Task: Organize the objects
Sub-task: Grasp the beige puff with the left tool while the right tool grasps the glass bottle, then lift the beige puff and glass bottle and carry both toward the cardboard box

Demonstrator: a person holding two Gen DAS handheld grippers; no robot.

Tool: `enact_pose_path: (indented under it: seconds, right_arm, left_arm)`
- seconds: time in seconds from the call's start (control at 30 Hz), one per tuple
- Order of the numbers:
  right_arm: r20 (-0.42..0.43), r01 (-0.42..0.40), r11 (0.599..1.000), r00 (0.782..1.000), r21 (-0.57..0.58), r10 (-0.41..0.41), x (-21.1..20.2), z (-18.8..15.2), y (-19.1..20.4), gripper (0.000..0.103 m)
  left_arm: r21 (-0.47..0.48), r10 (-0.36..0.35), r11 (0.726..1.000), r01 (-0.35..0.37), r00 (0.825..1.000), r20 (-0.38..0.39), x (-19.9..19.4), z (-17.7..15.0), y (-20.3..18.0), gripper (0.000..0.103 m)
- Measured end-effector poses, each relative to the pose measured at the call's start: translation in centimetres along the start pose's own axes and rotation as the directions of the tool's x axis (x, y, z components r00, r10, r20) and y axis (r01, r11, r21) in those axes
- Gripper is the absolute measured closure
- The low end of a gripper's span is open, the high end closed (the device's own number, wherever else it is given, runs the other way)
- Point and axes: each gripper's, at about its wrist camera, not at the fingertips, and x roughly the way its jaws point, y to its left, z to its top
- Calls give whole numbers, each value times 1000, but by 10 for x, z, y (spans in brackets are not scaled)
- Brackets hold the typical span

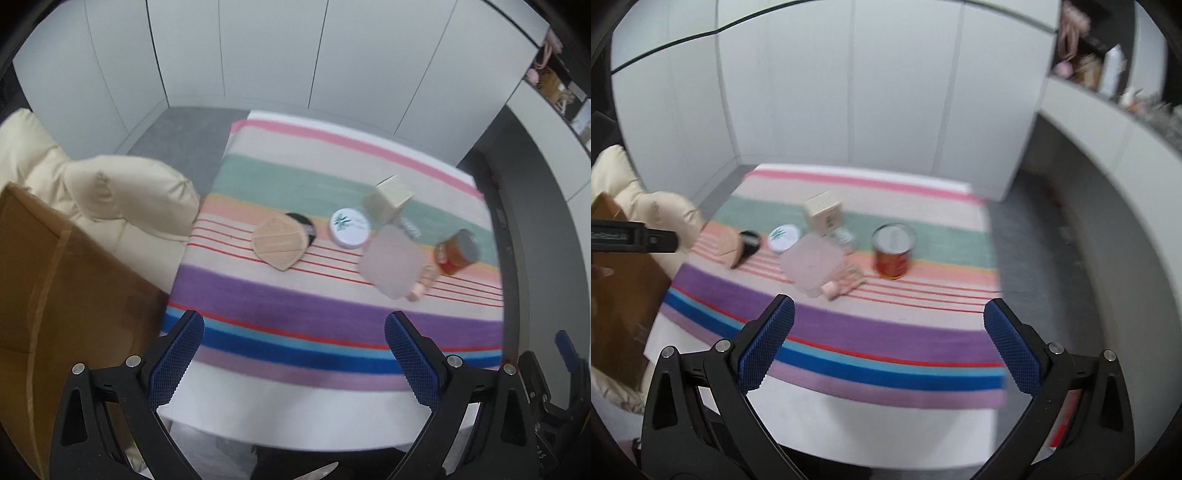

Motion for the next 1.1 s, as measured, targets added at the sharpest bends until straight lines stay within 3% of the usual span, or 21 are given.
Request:
enact_pose_path:
  seconds: [0.1,0.2,0.37,0.63,0.73,0.83,0.9,0.97,1.1]
  right_arm:
    - [-24,-89,996,996,2,89,39,-3,0,0]
    - [-23,-78,995,997,-67,77,73,-5,6,0]
    - [-54,-130,985,991,-117,124,127,-10,6,0]
    - [-78,-178,956,983,-235,164,179,-17,20,2]
    - [-69,-172,951,985,-258,159,188,-14,23,9]
    - [-72,-171,945,985,-278,157,192,-13,27,32]
    - [-80,-177,947,984,-269,161,194,-13,27,37]
    - [-82,-180,954,983,-241,165,192,-12,26,38]
    - [-97,-182,970,981,-159,168,185,-12,17,38]
  left_arm:
    - [1,-18,1000,18,999,-43,35,8,6,4]
    - [32,-4,999,7,997,-78,71,16,8,4]
    - [58,6,998,1,993,-121,115,24,10,4]
    - [65,-4,998,13,989,-147,153,31,12,4]
    - [50,-15,998,22,990,-141,164,34,14,4]
    - [68,8,998,0,995,-104,166,38,11,6]
    - [82,34,996,-27,996,-79,165,39,7,14]
    - [99,79,992,-74,996,-45,162,40,4,39]
    - [62,11,998,-10,1000,-20,154,39,8,44]
